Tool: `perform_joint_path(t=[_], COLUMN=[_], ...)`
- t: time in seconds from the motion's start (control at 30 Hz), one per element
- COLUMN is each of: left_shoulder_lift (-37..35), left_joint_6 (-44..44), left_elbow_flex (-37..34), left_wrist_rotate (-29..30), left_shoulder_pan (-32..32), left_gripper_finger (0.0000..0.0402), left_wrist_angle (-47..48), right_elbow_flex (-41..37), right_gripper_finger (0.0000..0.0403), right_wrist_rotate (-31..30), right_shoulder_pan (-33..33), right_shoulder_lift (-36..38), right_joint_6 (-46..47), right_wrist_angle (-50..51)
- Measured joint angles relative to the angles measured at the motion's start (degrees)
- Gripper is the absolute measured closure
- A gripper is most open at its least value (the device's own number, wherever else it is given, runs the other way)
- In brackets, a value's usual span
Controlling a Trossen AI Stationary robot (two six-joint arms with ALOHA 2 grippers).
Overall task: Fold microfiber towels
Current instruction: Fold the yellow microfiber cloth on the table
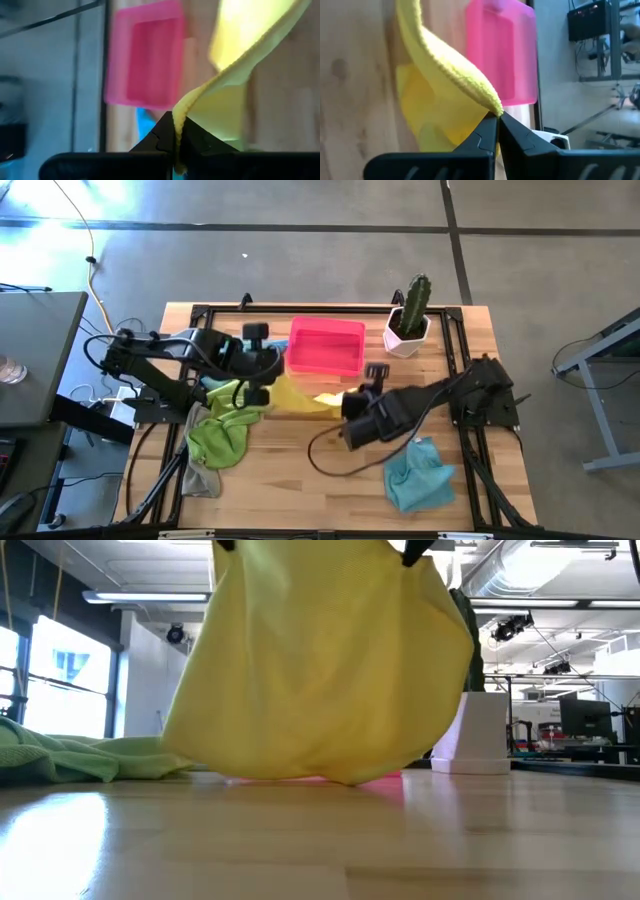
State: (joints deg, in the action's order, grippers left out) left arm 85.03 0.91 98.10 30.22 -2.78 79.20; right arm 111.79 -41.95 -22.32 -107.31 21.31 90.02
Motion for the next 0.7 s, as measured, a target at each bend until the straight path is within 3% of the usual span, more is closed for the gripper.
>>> perform_joint_path(t=[0.2,0.33,0.43,0.53,0.7], left_shoulder_lift=[0.0,0.0,0.0,0.0,0.0], left_joint_6=[1.1,1.4,1.3,-0.9,-6.8], left_elbow_flex=[0.0,0.0,0.0,0.0,-3.4], left_wrist_rotate=[6.5,6.7,5.2,-1.2,-19.0], left_shoulder_pan=[3.9,6.1,7.1,7.3,5.4], left_gripper_finger=[0.0401,0.0401,0.0401,0.0401,0.0401], left_wrist_angle=[-1.2,-4.1,-4.7,-4.6,-4.7], right_elbow_flex=[-0.1,-0.1,-0.1,-0.1,-0.1], right_gripper_finger=[0.0401,0.0401,0.0401,0.0401,0.0401], right_wrist_rotate=[0.2,0.2,0.2,3.4,20.4], right_shoulder_pan=[4.5,7.3,8.7,9.3,8.3], right_shoulder_lift=[3.8,5.7,6.2,6.3,3.5], right_joint_6=[-10.2,-16.7,-16.3,-9.7,3.7], right_wrist_angle=[0.0,0.0,0.0,0.0,-0.1])
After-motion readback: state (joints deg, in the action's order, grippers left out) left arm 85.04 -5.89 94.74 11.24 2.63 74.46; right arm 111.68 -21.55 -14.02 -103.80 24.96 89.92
